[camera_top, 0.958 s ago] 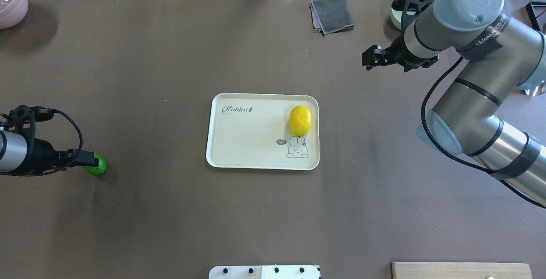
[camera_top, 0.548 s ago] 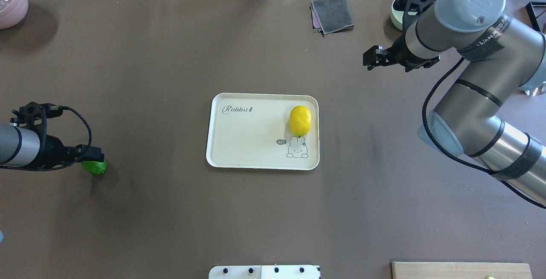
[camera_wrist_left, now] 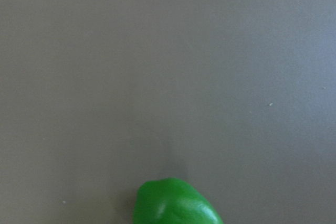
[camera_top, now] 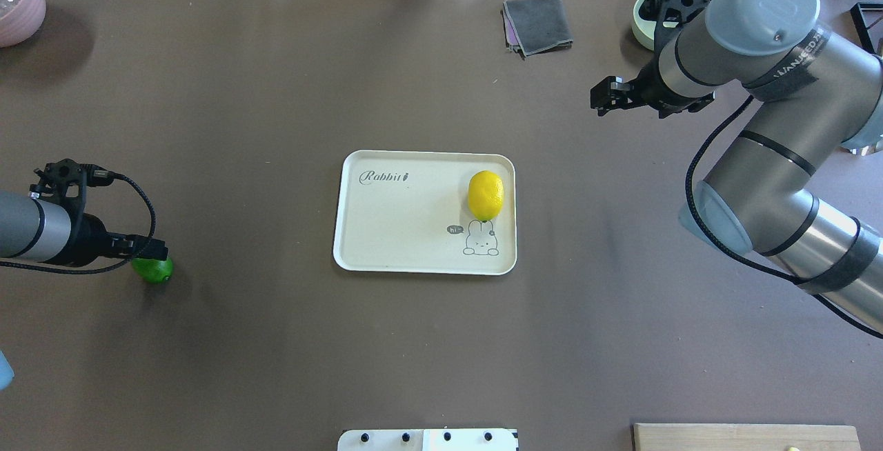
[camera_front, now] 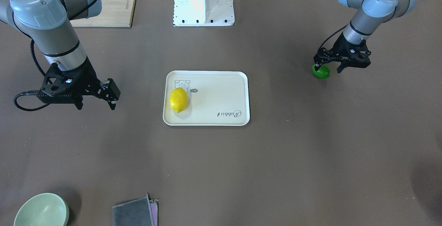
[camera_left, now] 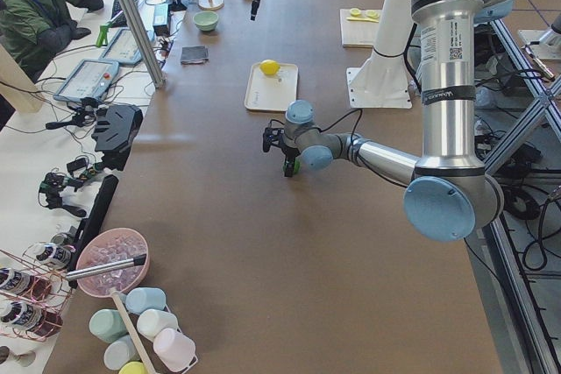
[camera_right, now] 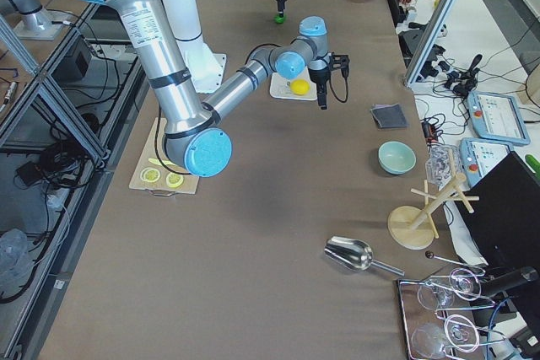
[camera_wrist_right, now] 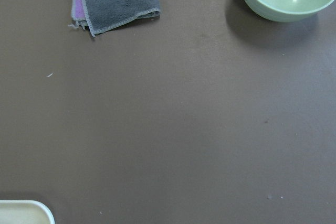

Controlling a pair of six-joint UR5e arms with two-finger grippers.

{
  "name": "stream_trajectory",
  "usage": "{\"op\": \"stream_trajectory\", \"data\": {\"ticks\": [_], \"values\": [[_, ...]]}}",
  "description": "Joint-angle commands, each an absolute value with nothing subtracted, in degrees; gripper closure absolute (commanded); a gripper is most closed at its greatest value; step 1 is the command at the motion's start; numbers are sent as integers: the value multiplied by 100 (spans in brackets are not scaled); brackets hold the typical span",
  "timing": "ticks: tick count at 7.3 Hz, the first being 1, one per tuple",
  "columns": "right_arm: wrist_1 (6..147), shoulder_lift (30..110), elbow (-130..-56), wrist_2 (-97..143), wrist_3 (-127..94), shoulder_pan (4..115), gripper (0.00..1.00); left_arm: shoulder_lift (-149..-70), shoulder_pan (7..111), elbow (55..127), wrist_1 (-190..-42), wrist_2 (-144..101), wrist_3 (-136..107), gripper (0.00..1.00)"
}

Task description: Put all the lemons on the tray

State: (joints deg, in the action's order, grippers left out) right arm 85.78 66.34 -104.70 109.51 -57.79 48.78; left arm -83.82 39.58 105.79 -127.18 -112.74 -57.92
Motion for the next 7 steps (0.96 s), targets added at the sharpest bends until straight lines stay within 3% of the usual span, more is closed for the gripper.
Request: {"op": "stream_trajectory", "data": {"ticks": [1, 7], "values": [[8578, 6645, -10485, 10934, -5792, 4878, 0, -8454, 3938, 10565, -12656, -11102, -5685, 2], [8578, 6723, -10459, 10890, -5775, 4869, 0, -8578, 3867, 10529, -12630, -11083, -6038, 2]]}}
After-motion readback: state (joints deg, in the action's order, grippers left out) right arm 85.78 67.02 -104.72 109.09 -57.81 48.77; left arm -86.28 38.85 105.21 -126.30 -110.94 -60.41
